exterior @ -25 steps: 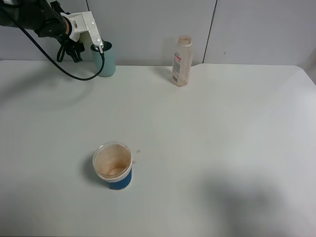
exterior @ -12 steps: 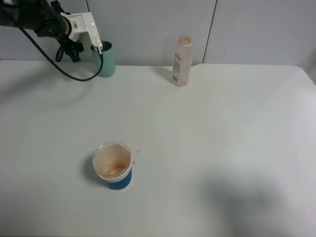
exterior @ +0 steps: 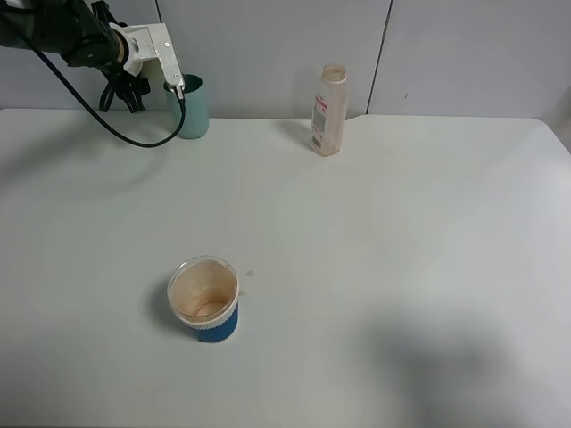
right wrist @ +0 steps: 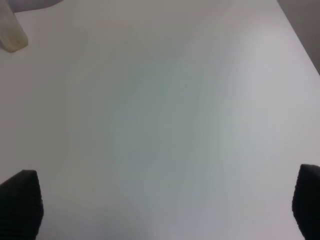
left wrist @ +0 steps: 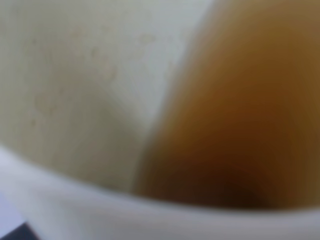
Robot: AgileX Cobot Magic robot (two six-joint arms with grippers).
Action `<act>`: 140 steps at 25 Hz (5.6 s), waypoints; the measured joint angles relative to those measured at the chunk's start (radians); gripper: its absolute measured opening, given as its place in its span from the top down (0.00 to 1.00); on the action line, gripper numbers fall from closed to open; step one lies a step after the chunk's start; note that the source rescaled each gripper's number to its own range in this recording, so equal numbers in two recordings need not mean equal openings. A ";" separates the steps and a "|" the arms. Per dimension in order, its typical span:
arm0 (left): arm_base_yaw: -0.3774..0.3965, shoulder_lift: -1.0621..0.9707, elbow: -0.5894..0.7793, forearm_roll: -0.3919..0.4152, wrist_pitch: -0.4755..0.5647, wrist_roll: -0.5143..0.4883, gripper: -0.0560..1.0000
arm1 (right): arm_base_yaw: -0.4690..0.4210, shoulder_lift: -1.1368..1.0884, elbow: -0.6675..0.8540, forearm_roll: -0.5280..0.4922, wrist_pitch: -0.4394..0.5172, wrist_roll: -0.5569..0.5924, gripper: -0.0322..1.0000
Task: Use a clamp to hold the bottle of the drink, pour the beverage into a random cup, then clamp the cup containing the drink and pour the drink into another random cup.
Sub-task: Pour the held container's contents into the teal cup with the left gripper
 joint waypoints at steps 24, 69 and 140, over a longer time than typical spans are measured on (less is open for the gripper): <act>0.004 0.000 0.000 0.110 0.000 0.000 0.93 | 0.000 0.000 0.000 0.000 0.000 0.000 0.00; 0.019 0.026 -0.008 0.311 -0.003 0.000 0.93 | 0.000 0.000 0.000 0.000 0.000 0.000 0.00; 0.015 -0.049 -0.036 -0.005 0.014 -0.046 0.93 | 0.000 0.000 0.000 0.000 0.000 0.000 0.00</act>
